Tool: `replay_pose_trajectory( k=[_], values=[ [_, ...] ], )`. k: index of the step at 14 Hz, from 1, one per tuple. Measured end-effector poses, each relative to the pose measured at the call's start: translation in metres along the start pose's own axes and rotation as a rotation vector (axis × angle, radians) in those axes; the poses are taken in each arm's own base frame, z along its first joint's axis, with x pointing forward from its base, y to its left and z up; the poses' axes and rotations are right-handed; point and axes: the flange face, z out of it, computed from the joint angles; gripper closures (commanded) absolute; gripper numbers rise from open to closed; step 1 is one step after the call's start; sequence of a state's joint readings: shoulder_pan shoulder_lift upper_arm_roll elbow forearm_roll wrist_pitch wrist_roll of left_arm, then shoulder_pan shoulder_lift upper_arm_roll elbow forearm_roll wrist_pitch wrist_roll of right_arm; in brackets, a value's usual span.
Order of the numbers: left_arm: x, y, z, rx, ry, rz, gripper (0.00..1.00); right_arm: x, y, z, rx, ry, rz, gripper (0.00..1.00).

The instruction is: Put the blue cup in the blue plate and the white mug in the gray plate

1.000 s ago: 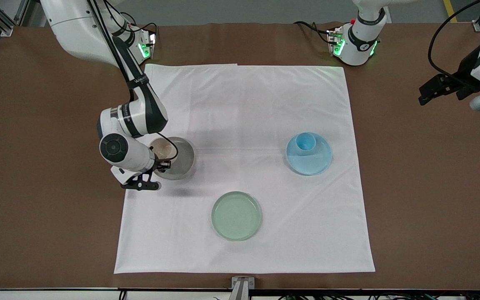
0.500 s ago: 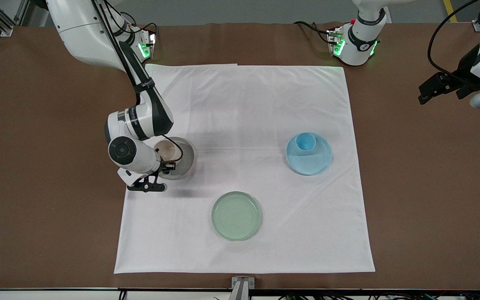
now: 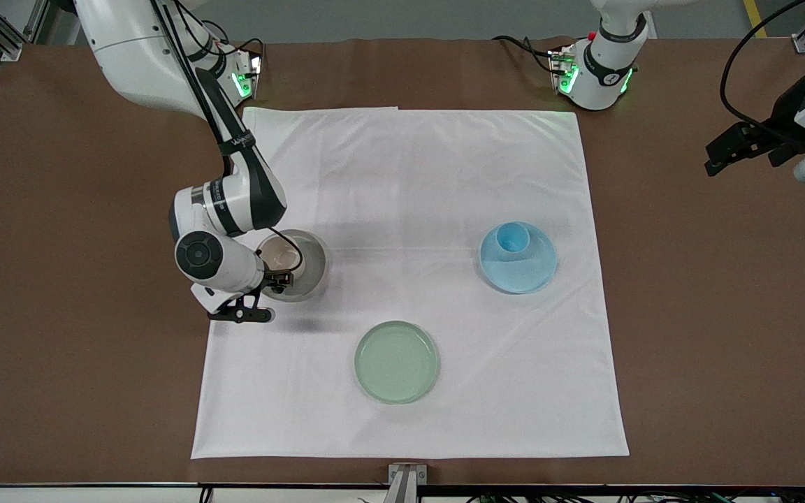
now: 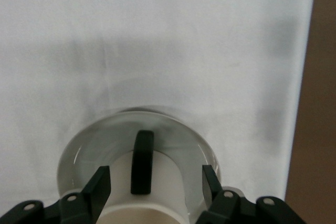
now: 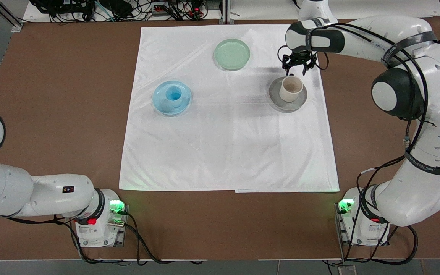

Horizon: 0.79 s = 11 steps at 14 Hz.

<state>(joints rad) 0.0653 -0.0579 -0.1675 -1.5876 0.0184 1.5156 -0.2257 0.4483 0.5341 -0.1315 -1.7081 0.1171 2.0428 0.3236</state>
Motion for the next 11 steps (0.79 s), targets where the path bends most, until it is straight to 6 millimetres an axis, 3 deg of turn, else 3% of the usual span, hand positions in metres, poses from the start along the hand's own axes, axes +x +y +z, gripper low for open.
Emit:
replay_pose_trajectory(
  k=[3, 7, 9, 11],
  values=[
    [0.000, 0.000, -0.001, 0.000, 0.001, -0.001, 0.00, -0.017, 0.044, -0.071, 0.010, -0.071, 0.050, 0.00],
    [0.000, -0.001, -0.001, 0.000, 0.002, -0.001, 0.00, -0.061, 0.131, -0.173, 0.053, -0.099, 0.108, 0.00],
    [0.000, -0.001, -0.001, 0.000, 0.002, -0.002, 0.00, -0.083, 0.172, -0.199, 0.054, -0.069, 0.098, 0.00],
    [0.000, -0.001, -0.001, 0.000, 0.002, -0.002, 0.00, -0.102, 0.203, -0.211, 0.046, -0.044, 0.083, 0.00]
  ],
)
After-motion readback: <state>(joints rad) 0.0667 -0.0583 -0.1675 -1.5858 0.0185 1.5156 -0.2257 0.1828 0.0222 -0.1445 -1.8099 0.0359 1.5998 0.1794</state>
